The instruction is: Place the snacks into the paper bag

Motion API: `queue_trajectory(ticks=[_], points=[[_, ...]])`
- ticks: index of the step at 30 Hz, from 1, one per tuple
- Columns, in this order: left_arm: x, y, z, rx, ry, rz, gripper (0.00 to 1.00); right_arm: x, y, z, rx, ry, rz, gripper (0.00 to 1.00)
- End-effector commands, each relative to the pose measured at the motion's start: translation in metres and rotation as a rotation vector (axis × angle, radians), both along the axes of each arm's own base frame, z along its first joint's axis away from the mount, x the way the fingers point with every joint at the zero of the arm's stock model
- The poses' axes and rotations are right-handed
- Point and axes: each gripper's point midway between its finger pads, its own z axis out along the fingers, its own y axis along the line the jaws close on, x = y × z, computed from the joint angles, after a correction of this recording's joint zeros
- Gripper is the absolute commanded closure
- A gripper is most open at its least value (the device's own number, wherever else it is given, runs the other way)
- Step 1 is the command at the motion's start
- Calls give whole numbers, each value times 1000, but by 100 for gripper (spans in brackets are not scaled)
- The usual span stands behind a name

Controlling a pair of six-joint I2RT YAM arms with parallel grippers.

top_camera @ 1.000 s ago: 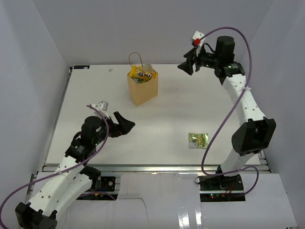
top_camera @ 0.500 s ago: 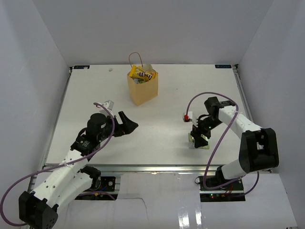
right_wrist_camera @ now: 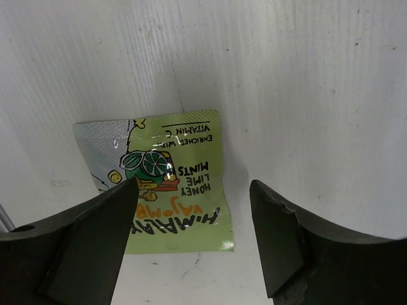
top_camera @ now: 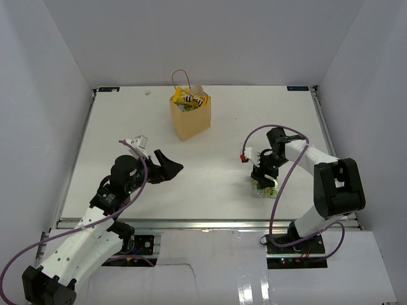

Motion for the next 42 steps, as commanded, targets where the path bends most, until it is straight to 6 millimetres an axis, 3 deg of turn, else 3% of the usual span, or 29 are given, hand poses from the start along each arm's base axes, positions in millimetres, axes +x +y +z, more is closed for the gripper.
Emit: queue_trajectory(ticks=[1,11,17,24,29,34,38,40,42], points=[[-5,1,-1,-31,16,10,2,7,1,-10,-13,-30,14,24],[-3,-11,7,-109,32,-15,2,-36,1,-33,-11,70,-3,37],[-2,-23,11,-165,34,-60,2,-48,6,-37,22,120,-37,54],[-4,-28,8,-183,51,-88,2,-49,13,-37,57,163,-65,81],[-12,-38,-2,-229,108,-149,2,-28,32,-7,150,113,-59,90],[-16,-56,-1,-292,132,-252,2,-10,71,54,379,59,-6,92],[-5,-67,-2,-266,145,-288,2,13,102,104,495,29,-9,92],[1,-75,9,-272,118,-322,2,17,114,117,529,20,5,92],[9,-83,5,-269,138,-339,2,21,133,130,557,1,25,92]])
